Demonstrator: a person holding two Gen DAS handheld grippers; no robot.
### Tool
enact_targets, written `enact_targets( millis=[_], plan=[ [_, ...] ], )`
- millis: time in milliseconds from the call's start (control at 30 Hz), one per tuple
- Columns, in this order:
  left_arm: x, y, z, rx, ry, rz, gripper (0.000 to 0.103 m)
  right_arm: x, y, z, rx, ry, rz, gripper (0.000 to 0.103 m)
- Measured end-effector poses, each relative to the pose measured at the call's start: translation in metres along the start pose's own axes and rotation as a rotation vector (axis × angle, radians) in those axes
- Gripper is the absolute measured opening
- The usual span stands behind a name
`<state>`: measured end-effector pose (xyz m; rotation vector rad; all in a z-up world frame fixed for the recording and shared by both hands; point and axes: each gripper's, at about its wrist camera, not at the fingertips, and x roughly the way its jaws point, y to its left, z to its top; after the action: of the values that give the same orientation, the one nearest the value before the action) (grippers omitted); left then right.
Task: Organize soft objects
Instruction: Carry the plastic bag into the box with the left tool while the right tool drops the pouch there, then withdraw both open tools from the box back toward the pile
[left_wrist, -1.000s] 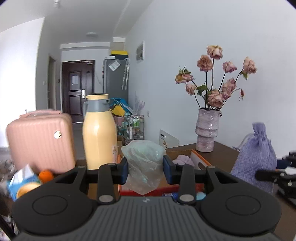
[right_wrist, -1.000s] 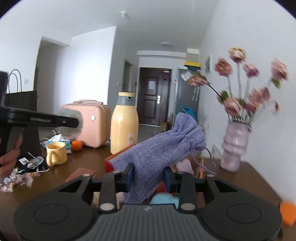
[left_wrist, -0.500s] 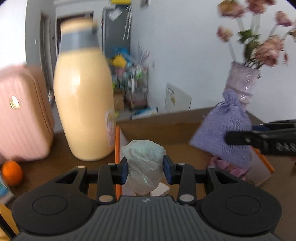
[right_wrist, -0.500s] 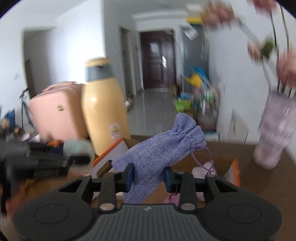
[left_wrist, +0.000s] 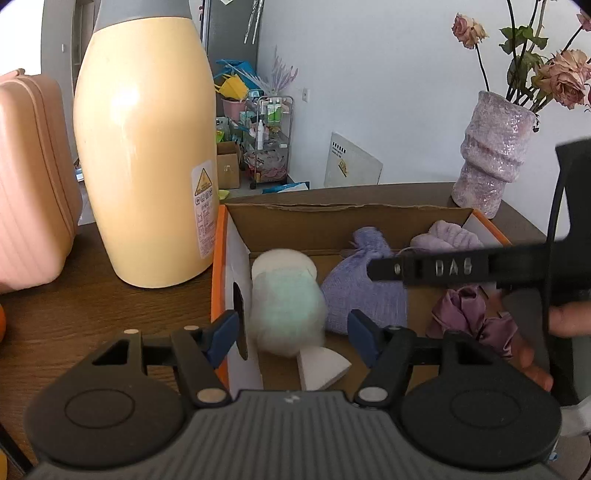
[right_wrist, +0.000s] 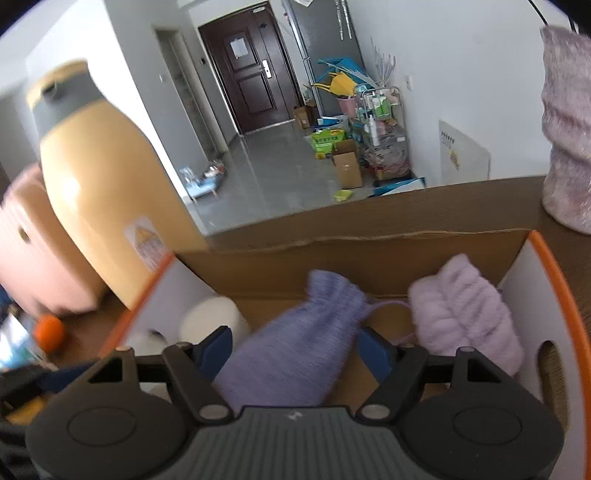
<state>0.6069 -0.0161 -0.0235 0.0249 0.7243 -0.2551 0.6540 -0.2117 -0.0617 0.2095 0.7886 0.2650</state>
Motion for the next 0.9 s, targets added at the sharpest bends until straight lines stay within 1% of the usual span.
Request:
enact_targets(
  millis=[67,133,200,267,333,433,633,667,700,767,900],
  plan=[
    [-0.001,0.0,0.0,0.0,0.005,-0.001,0.067,0.003,-0.002,-0.005,-0.02,0.015,-0.018,0.073],
    [-0.002,0.001,-0.001,-0.009,0.014,-0.018,0.066,-0.001,-0.005,-0.006,-0.021,0.015,-0.005,0.07],
    [-0.005,0.0,-0.002,-0.015,0.02,-0.033,0.066,-0.005,-0.003,-0.005,-0.054,-0.003,-0.041,0.071],
    [-0.009,-0.004,-0.003,-0.006,0.016,-0.022,0.067,-0.012,0.001,-0.007,-0.088,-0.008,-0.032,0.071],
    [-0.017,-0.007,-0.001,-0.001,0.01,-0.016,0.068,-0.024,0.003,-0.005,-0.096,-0.008,-0.029,0.071],
    [-0.039,-0.014,0.004,0.007,-0.024,-0.019,0.068,-0.059,0.011,0.0,-0.121,-0.043,-0.013,0.072],
    [-0.109,-0.032,0.014,0.032,-0.127,-0.002,0.075,-0.146,0.023,0.008,-0.187,-0.135,-0.06,0.077],
    [-0.123,-0.036,0.015,0.034,-0.147,0.002,0.077,-0.161,0.023,0.008,-0.194,-0.152,-0.066,0.077],
    [-0.135,-0.039,0.015,0.036,-0.166,0.005,0.08,-0.178,0.024,0.006,-0.202,-0.17,-0.073,0.078],
    [-0.162,-0.045,0.014,0.036,-0.205,0.008,0.083,-0.203,0.026,0.004,-0.219,-0.197,-0.085,0.079],
    [-0.209,-0.06,0.003,0.054,-0.277,0.028,0.086,-0.259,0.032,-0.018,-0.263,-0.256,-0.107,0.084]
  ],
)
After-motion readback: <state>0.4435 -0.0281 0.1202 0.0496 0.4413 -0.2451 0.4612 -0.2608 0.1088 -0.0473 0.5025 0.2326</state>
